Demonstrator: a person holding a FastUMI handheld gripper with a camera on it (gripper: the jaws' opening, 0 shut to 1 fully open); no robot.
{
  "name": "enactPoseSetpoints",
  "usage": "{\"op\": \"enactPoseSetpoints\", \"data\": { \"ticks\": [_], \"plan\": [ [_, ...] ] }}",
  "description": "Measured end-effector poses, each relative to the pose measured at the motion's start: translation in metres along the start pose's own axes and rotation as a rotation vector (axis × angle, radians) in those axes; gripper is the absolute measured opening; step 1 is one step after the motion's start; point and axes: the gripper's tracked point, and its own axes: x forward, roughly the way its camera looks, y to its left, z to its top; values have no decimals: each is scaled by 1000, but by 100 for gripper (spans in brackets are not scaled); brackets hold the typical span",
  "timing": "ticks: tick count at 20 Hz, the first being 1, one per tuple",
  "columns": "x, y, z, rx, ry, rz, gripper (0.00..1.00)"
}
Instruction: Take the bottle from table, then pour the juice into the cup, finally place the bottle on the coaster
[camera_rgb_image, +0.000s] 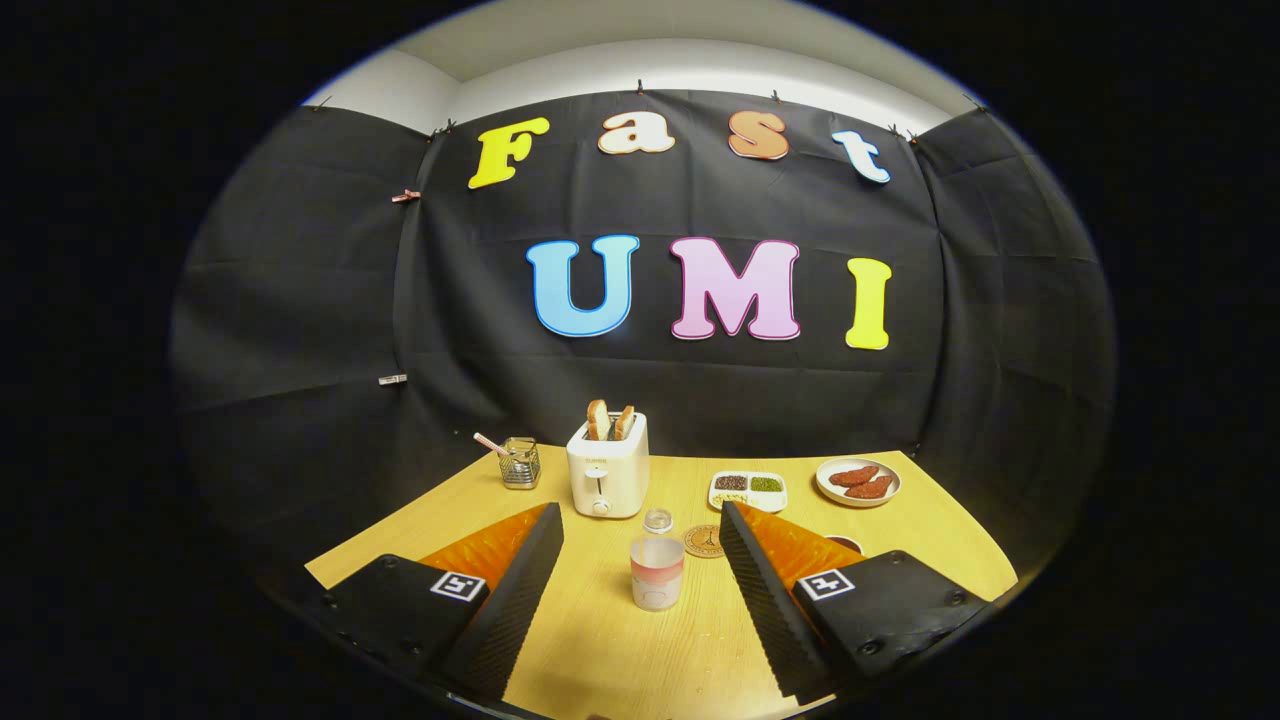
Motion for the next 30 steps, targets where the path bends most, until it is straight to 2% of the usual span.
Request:
{"op": "enactPoseSetpoints", "data": {
  "ticks": [5,15,26,30],
  "plan": [
    [-1,-13,-1,35,2,22,97],
    [23,-9,-13,1,18,-33,100],
    [77,8,-59,43,37,-249,100],
    [96,3,-88,-7,66,-287,99]
  ]
}}
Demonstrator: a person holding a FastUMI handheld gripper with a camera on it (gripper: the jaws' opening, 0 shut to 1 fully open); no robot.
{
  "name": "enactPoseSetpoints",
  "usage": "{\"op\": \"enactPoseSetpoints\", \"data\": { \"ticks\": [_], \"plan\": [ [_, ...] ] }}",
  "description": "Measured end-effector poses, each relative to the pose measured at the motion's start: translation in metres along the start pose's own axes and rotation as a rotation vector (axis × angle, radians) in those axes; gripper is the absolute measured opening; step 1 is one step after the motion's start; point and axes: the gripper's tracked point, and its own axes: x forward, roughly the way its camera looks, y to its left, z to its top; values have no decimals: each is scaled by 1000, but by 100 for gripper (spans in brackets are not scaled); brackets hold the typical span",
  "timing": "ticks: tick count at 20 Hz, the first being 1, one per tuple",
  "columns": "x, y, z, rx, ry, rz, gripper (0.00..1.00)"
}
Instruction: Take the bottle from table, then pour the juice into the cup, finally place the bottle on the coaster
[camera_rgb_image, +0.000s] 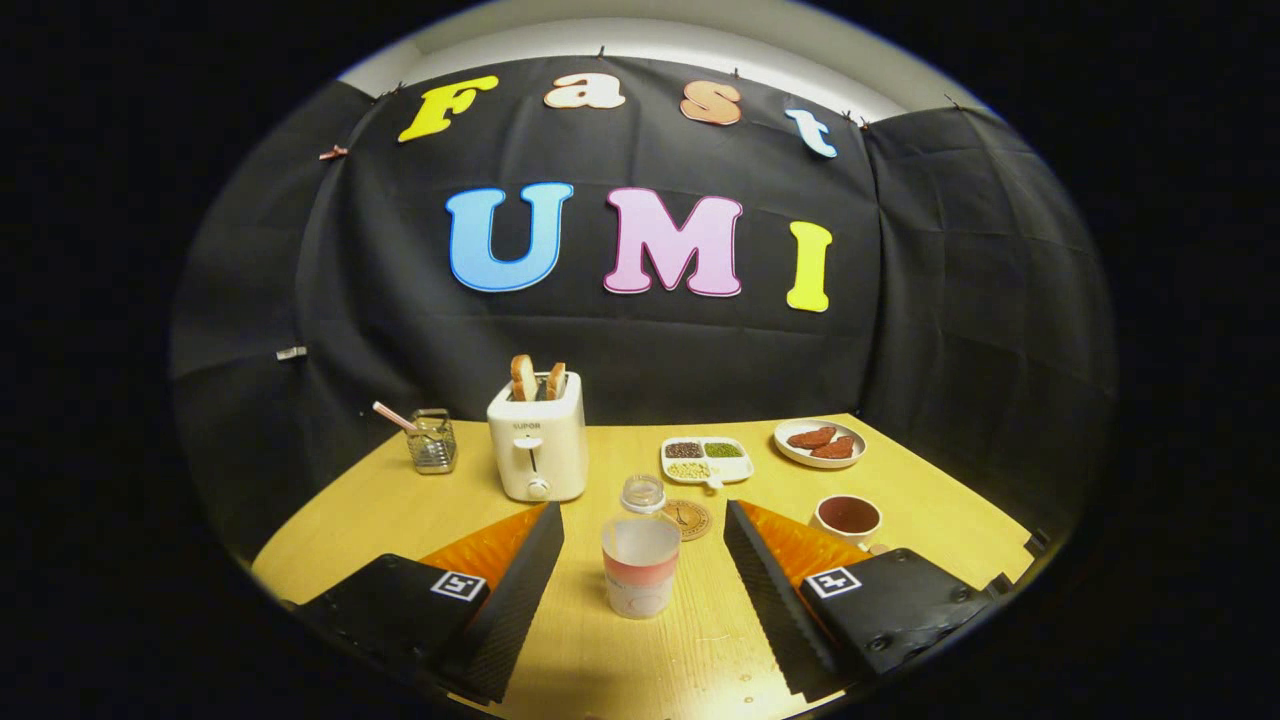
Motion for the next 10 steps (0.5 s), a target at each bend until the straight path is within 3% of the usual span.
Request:
{"op": "enactPoseSetpoints", "data": {
  "ticks": [10],
  "plan": [
    [56,3,-61,9,33,-40,98]
  ]
}}
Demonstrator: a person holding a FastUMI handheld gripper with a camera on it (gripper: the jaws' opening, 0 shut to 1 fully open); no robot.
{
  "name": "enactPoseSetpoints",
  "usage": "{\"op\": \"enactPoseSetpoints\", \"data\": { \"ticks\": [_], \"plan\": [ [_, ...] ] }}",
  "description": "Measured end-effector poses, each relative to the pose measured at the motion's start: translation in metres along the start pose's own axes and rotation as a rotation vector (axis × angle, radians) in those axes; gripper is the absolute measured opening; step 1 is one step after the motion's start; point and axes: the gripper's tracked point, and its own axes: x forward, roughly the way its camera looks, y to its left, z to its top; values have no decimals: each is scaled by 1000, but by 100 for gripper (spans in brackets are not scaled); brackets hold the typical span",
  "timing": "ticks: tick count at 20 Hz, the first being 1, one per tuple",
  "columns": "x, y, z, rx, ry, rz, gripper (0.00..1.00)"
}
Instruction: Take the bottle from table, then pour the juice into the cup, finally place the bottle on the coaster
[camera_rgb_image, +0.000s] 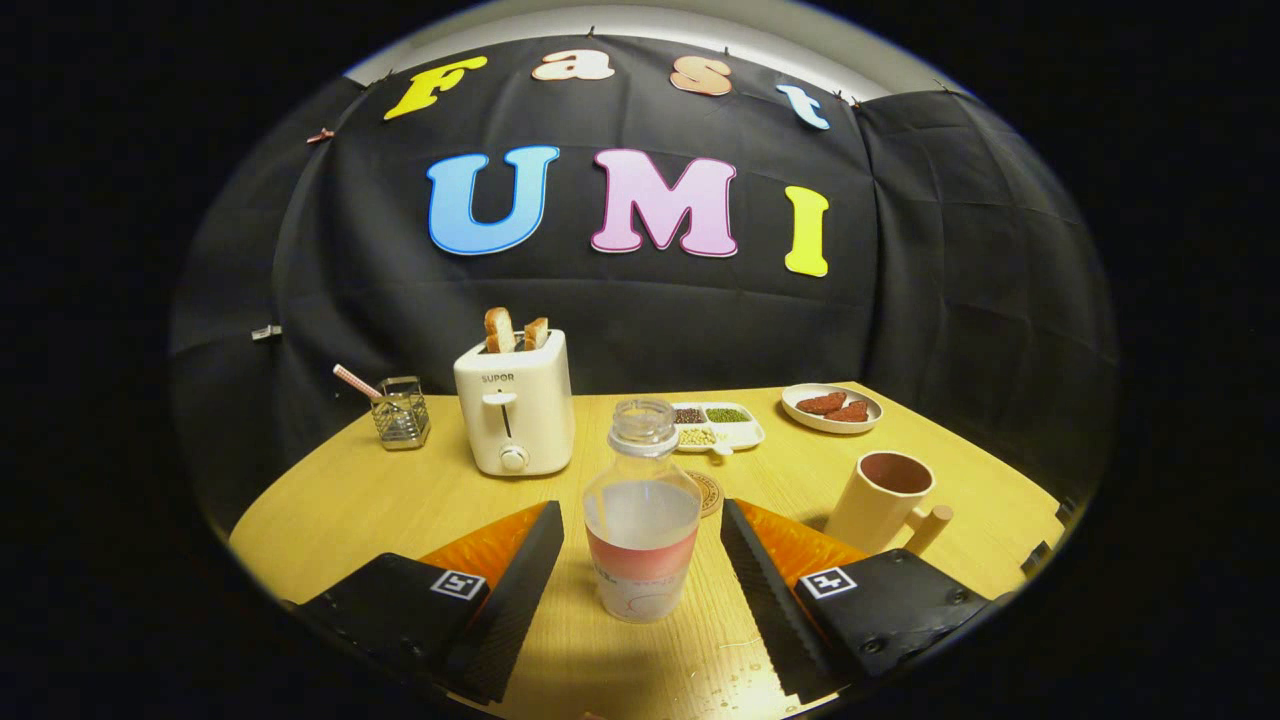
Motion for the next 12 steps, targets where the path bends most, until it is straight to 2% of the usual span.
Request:
{"op": "enactPoseSetpoints", "data": {
  "ticks": [6,12],
  "plan": [
    [34,1,-22,-7,22,-25,97],
    [47,-10,-19,-49,-19,-87,95]
  ]
}}
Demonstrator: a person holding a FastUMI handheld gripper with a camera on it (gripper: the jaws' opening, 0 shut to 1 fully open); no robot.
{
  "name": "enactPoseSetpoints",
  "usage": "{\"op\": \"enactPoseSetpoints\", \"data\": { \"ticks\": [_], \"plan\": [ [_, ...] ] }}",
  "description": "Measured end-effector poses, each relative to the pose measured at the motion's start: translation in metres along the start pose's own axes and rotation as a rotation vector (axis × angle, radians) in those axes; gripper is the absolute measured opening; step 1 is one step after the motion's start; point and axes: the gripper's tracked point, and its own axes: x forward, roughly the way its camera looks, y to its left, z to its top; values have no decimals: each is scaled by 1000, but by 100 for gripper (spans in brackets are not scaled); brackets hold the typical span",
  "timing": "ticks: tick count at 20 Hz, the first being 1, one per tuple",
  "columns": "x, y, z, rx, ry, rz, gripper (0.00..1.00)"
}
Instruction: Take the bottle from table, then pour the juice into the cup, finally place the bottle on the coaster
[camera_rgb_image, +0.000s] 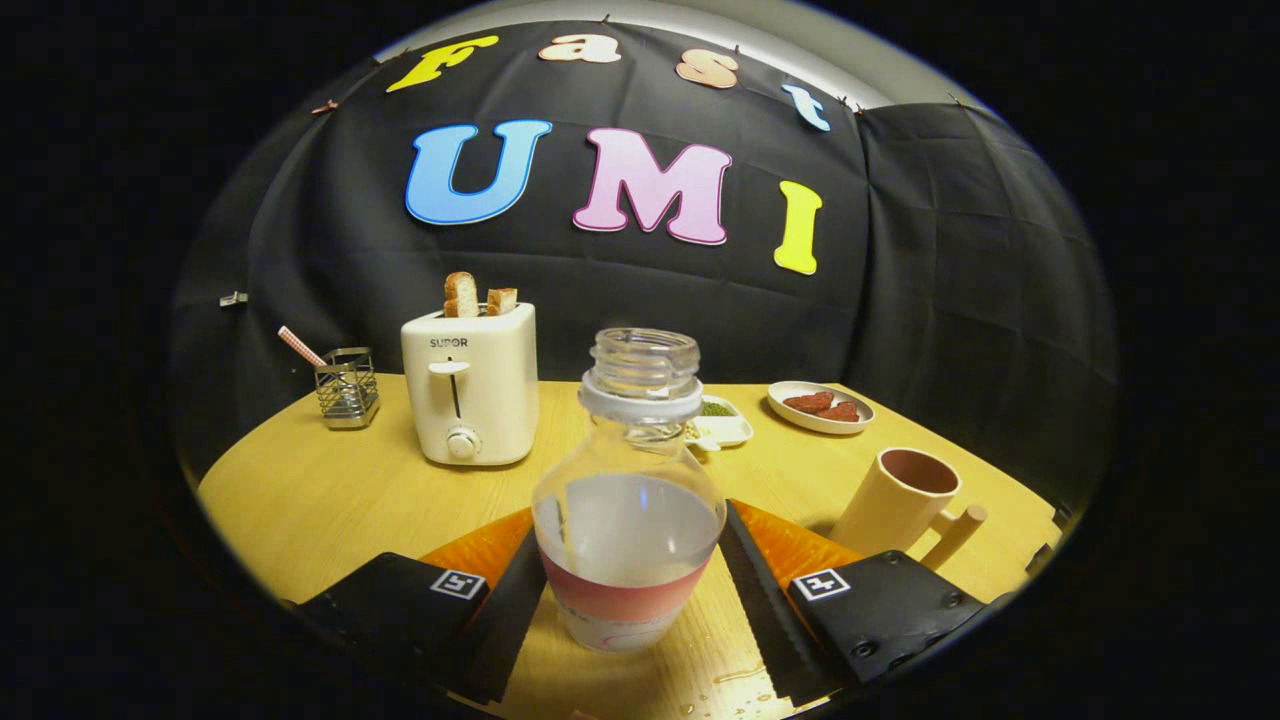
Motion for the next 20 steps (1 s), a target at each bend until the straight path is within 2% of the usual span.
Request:
{"op": "enactPoseSetpoints", "data": {
  "ticks": [1,4,8,16,20],
  "plan": [
    [2,1,-1,-10,-2,3,95],
    [5,5,-7,-23,8,19,84],
    [-2,5,0,-15,-2,17,80],
    [-4,13,-5,-16,33,117,75],
    [-11,12,14,-2,66,151,71]
  ]
}}
